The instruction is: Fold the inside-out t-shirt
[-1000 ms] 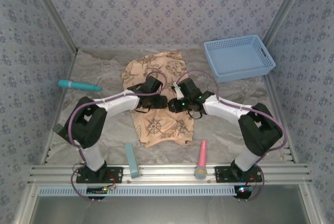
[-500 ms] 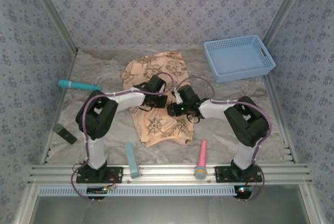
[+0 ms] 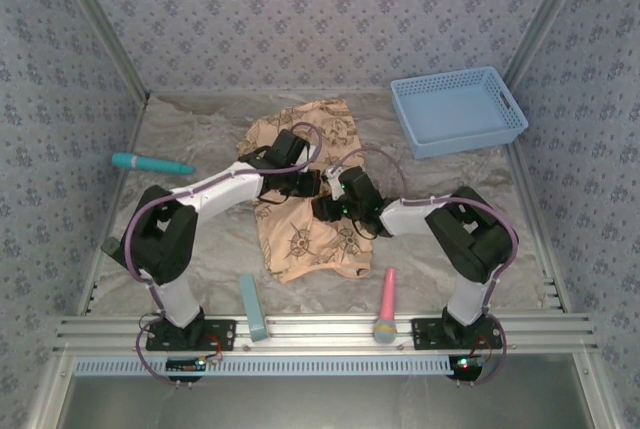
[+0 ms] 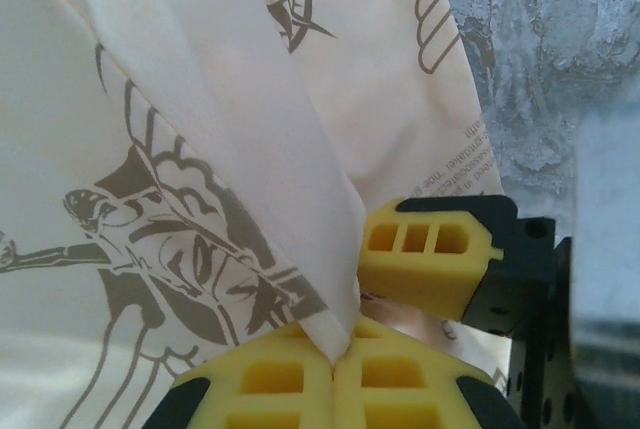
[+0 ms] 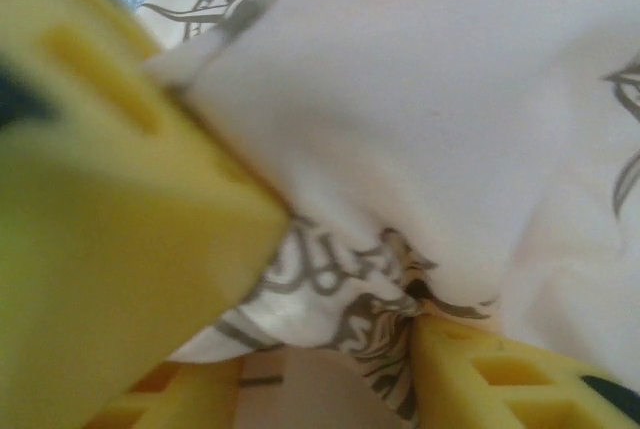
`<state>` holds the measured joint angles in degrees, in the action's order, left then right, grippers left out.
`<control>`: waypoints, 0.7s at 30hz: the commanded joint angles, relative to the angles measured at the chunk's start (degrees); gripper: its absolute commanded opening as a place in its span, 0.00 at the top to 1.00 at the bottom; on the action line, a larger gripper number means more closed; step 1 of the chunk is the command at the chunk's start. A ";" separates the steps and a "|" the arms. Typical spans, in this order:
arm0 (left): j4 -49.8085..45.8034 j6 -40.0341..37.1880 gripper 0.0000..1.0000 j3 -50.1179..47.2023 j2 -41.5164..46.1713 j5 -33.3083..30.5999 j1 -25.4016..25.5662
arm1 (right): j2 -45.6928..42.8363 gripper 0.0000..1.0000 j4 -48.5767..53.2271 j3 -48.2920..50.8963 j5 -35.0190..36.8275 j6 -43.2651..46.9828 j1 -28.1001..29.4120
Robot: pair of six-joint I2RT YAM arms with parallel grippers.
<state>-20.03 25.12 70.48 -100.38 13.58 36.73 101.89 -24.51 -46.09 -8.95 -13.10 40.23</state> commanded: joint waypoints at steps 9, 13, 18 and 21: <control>-3.37 2.26 1.00 0.53 3.00 4.84 -1.44 | 5.51 0.59 -11.13 1.47 11.02 2.64 3.37; -1.80 3.35 1.00 -1.82 4.27 6.28 -2.69 | 6.25 0.92 -11.84 2.48 8.89 2.74 2.41; -0.49 2.89 1.00 -5.65 5.32 3.75 -5.50 | -1.04 1.00 -10.09 4.72 -3.71 5.49 -0.15; -0.37 1.93 1.00 -7.49 4.05 1.09 -7.44 | -7.32 1.00 -5.74 4.74 -16.71 8.26 -2.59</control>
<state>-20.93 27.68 64.60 -96.79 16.93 30.96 100.51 -33.28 -41.39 -13.34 -8.16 39.35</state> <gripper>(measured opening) 0.060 0.059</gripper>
